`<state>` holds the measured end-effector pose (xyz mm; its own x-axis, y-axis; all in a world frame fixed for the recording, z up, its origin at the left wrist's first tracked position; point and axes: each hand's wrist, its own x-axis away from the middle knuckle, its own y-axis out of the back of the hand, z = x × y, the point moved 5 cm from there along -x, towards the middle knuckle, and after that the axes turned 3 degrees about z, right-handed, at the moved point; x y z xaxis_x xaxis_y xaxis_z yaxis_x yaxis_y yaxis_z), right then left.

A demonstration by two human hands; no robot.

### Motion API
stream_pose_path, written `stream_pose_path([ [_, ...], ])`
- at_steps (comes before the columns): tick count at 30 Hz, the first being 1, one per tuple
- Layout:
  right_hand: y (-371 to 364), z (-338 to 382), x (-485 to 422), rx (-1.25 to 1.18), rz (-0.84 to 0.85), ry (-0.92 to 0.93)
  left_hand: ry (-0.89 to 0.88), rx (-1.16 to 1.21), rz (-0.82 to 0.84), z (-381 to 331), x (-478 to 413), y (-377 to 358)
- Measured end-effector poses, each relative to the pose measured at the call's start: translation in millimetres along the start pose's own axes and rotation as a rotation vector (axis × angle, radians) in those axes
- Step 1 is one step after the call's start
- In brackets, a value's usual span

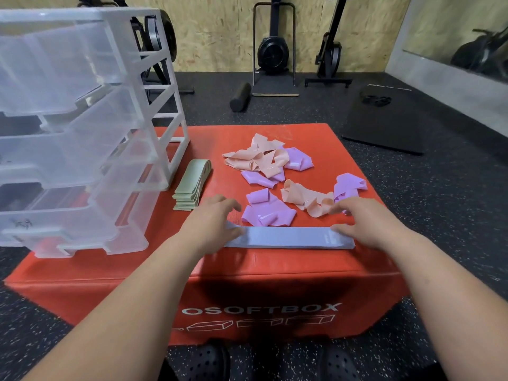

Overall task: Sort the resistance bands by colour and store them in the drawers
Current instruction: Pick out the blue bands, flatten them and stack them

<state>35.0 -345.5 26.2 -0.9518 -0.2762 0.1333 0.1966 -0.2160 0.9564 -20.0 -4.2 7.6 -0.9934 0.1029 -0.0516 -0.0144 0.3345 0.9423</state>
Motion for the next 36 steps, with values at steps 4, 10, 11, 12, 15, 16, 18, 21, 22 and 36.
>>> stream_pose_path([
  [4,-15.8,9.3,2.9,0.087,0.16,0.089,-0.128,-0.079,0.188,-5.9,1.8,-15.7],
  [10,-16.9,4.7,2.8,0.147,0.152,0.064,-0.104,-0.091,0.161,0.6,-1.3,-20.1],
  [11,-16.8,3.5,2.4,0.149,0.15,0.061,-0.106,-0.094,0.155,1.6,-1.5,-19.7],
  [12,-17.0,2.6,2.3,0.151,0.149,0.06,-0.108,-0.097,0.153,2.3,-1.6,-20.2],
  [15,-18.2,2.9,2.9,0.153,0.157,0.063,-0.114,-0.092,0.146,2.5,-1.1,-21.1],
  [16,-18.0,2.6,3.0,0.147,0.16,0.064,-0.115,-0.085,0.143,2.9,-1.3,-20.7],
  [18,-16.8,0.9,2.8,0.142,0.158,0.071,-0.118,-0.063,0.149,4.1,-1.6,-19.8],
  [21,-16.2,-1.8,2.2,0.16,0.145,0.078,-0.122,-0.05,0.153,4.8,-1.6,-19.1],
  [22,-16.0,-2.5,2.0,0.16,0.142,0.075,-0.121,-0.056,0.152,5.2,-1.9,-19.1],
  [36,-4.4,-26.3,3.2,-0.118,0.036,-0.095,-0.263,-0.125,-0.001,-16.0,-2.4,-15.4],
])
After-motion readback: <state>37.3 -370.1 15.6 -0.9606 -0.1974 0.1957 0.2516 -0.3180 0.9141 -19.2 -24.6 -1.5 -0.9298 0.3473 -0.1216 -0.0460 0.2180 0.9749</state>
